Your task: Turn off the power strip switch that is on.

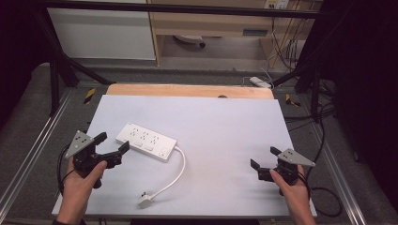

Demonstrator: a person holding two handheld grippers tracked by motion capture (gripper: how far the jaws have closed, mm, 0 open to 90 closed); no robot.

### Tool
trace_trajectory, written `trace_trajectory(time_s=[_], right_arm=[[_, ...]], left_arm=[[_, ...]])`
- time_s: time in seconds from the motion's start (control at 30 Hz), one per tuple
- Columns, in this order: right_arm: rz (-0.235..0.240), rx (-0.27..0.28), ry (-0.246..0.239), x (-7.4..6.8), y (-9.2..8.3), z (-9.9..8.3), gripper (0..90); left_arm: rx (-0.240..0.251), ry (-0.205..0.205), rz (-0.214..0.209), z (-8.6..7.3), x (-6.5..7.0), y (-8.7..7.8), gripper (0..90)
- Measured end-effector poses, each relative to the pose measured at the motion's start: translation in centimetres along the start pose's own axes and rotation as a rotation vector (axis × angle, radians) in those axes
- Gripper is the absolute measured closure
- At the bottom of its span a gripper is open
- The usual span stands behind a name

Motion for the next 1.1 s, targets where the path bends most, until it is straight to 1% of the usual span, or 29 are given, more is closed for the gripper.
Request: trace_trajectory(time_s=[0.03,0.1,0.13,0.23,0.3,0.33,0.37,0.47,0.5,0.63,0.73,0.9,1.1], right_arm=[[0.0,0.0,0.0,0.0,0.0,0.0,3.7],[-0.001,-0.012,0.001,0.0,0.0,-0.1,3.5],[-0.001,-0.013,0.009,0.0,-0.1,-0.2,3.5],[0.001,-0.014,0.012,0.0,0.0,-0.3,3.5],[-0.021,-0.013,0.007,0.1,-0.2,-0.2,3.5],[-0.021,-0.013,0.007,0.1,-0.2,-0.2,3.5],[-0.041,-0.009,0.011,0.2,-0.4,-0.1,3.5],[-0.045,-0.005,0.021,0.3,-0.5,-0.2,3.3],[-0.037,-0.004,0.028,0.3,-0.6,-0.2,3.2],[-0.032,-0.002,0.03,0.3,-0.5,-0.1,3.2],[-0.023,-0.005,0.022,0.2,-0.3,-0.1,3.1],[-0.014,-0.008,0.026,0.1,-0.2,-0.1,2.9],[-0.006,-0.006,0.028,0.1,-0.2,-0.1,3.0]], left_arm=[[-0.008,0.005,-0.003,0.1,0.1,0.2,6.0],[-0.004,0.007,-0.005,0.7,0.1,1.1,4.8],[-0.004,0.007,-0.005,0.7,0.1,1.1,4.8],[-0.004,0.01,-0.006,1.3,0.2,1.9,4.8],[-0.009,0.021,-0.004,1.7,0.1,2.4,4.8],[-0.003,0.028,0.005,1.9,0.0,2.7,4.8],[0.005,0.03,0.01,2.1,-0.1,2.8,4.8],[0.009,0.015,0.01,2.4,-0.7,3.0,4.9],[0.012,0.016,0.016,2.6,-0.9,2.9,5.0],[0.033,0.024,0.019,3.2,-1.1,2.2,4.9],[0.052,0.031,0.042,3.5,-1.2,2.0,4.9],[0.03,0.044,0.054,3.3,-1.4,2.5,4.9],[0.011,0.041,0.058,2.9,-1.6,3.1,5.2]])
Point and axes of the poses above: each handheld gripper's, and its own axes: y roughly forward along the jaws, z roughly out of its top, x roughly to its right, the point moved 3 cm from there along y, roughly forward along the jaws, and after that the axes turned 15 degrees about -y, right-handed, at the moved point
